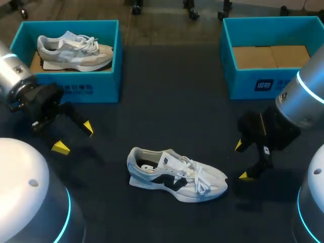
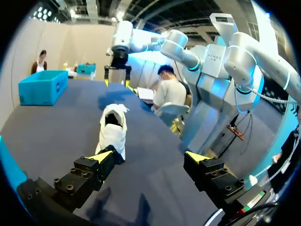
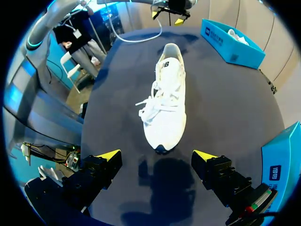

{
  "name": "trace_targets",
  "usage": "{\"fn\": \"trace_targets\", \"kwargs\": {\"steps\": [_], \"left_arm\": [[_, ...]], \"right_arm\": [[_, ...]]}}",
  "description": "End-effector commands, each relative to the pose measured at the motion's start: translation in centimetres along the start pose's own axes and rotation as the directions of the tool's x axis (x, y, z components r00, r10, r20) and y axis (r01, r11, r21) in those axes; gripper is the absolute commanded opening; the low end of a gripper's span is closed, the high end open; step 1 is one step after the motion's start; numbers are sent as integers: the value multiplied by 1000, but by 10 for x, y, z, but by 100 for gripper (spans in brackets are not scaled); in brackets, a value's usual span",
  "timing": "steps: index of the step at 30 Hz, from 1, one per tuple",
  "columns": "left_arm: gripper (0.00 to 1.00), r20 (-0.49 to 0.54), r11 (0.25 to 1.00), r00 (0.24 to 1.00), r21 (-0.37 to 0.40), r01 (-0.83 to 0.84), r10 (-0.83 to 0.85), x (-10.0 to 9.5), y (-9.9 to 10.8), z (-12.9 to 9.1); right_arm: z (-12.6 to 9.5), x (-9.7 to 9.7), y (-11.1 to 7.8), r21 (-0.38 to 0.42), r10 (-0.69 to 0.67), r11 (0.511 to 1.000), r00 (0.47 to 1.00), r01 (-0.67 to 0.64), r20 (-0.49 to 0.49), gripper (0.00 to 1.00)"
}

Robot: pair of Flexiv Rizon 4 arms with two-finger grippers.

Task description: Take the shoe out of the shoebox, open the shoe tongue, remove and reinsert the insole, then place the shoe into the shoebox

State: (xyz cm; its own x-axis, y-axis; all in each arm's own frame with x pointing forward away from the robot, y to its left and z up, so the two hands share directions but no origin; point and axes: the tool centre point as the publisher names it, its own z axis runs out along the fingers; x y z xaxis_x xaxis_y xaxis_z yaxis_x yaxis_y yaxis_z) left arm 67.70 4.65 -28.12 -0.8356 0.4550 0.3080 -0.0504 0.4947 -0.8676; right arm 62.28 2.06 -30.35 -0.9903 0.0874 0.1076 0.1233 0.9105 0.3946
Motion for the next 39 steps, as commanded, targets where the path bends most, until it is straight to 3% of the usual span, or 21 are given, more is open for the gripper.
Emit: {"fn": "trace_targets", "kwargs": {"steps": [1, 13, 22, 32, 39], "left_arm": [[100, 69, 986, 998, 166, -20, 8, 11, 11, 8], [100, 73, 985, 997, 171, -14, 2, 9, 11, 7], [100, 165, 965, 986, 262, -18, -27, -26, 50, 19], [100, 186, 944, 982, 314, -97, 39, -27, 68, 22], [100, 246, 945, 968, 302, -125, 49, -34, 73, 33]], "right_arm": [[1, 1, 0, 2, -1, 1000, 1000, 1, 1, 100], [1, 1, 0, 2, -1, 1000, 1000, 1, 1, 100], [1, 1, 0, 2, -1, 1000, 1000, 1, 1, 100], [1, 1, 0, 2, -1, 1000, 1000, 1, 1, 100], [1, 1, 0, 2, -1, 1000, 1000, 1, 1, 100]]}}
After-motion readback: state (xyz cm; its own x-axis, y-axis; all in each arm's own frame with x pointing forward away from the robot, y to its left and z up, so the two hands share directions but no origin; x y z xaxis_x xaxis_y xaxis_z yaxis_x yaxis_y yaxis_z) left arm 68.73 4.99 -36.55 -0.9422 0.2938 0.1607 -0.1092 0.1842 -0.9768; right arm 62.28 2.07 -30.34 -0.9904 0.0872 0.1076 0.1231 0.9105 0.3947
